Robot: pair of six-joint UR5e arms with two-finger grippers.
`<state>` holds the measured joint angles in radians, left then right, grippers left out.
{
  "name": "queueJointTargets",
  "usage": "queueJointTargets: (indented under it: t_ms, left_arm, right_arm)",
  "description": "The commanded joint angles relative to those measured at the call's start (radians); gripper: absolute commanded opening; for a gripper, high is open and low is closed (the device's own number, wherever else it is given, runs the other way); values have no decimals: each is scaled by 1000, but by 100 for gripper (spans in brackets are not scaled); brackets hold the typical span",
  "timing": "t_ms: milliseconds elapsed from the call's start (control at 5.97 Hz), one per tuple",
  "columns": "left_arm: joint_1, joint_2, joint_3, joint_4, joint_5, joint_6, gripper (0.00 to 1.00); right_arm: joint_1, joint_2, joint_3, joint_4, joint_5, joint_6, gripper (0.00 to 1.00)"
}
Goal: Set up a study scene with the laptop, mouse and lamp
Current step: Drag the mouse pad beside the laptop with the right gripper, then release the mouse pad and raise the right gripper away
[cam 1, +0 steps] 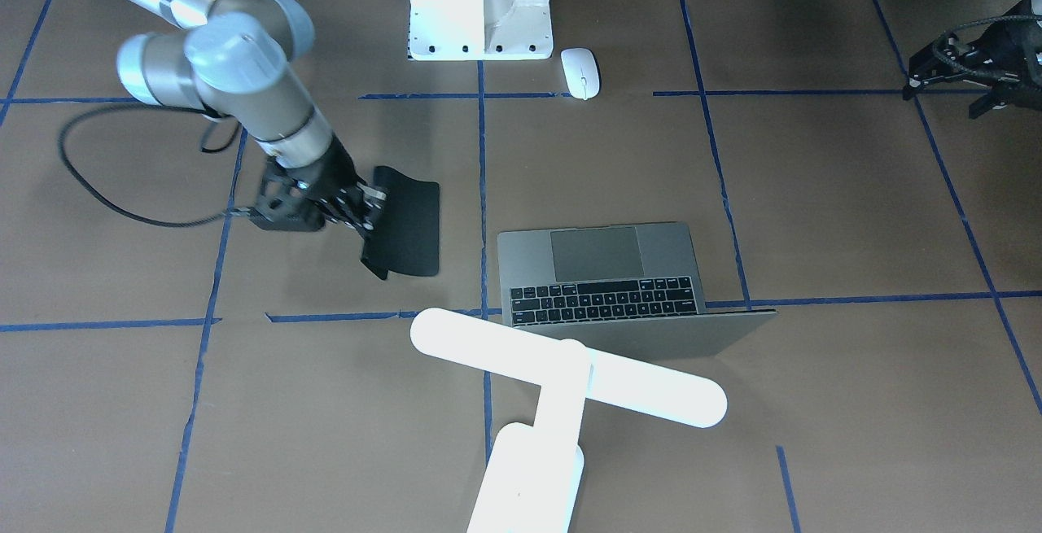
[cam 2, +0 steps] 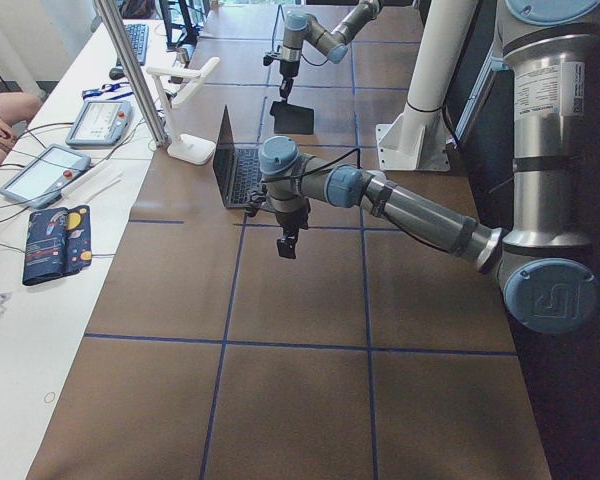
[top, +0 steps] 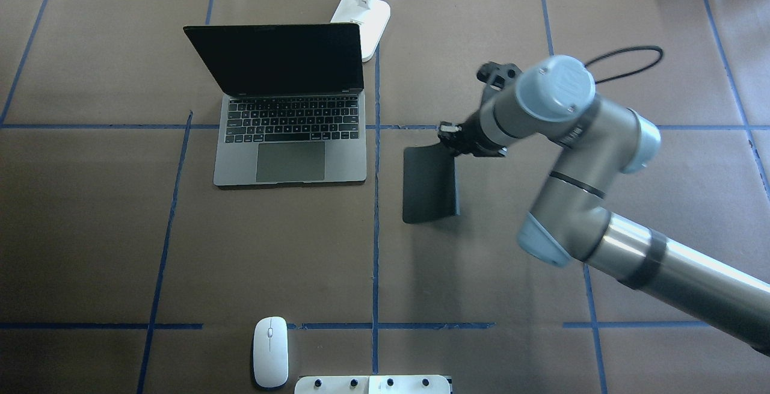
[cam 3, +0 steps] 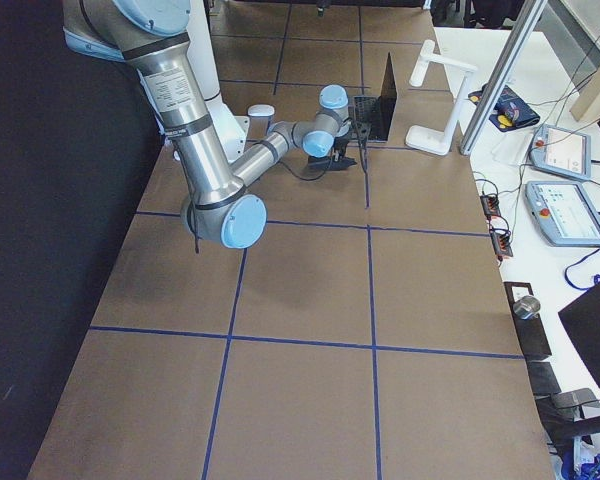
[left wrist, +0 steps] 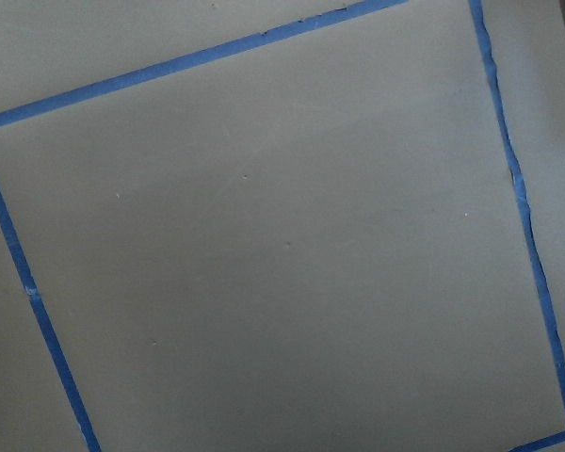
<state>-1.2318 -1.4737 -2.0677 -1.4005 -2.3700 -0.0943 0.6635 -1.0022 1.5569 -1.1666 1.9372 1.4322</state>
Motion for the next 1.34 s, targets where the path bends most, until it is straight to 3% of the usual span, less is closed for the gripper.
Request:
queueJointTargets:
  t_ms: [0,168,335,503,671,838,1173]
  left_arm:
    - [0,0,0,0,0,-2,100]
    - [0,-2,0,-2,0,-5,100]
    - [0,-3,0,-2,0,-7,100]
    - [5,-14,-17,-3,0,-50,100]
    - [9,-31,-41,-44,5,-162,100]
    - [21,-39,-57,-139,3,-245,100]
    - [220,-43,-103,-247,21,-470,100]
  right_arm:
    - [33,129,-185,62,-1,5,0]
    - [37,149,-239,94,-3,4,0]
    - [45,143,-242,93,-1,-18,57]
    - [53,140,-236,82,6,-73,100]
    - [79,133,-236,70,38,-90,100]
    - [126,120,-225,23,128,-201,100]
    - [212,4,-53,-177,193,-441,100]
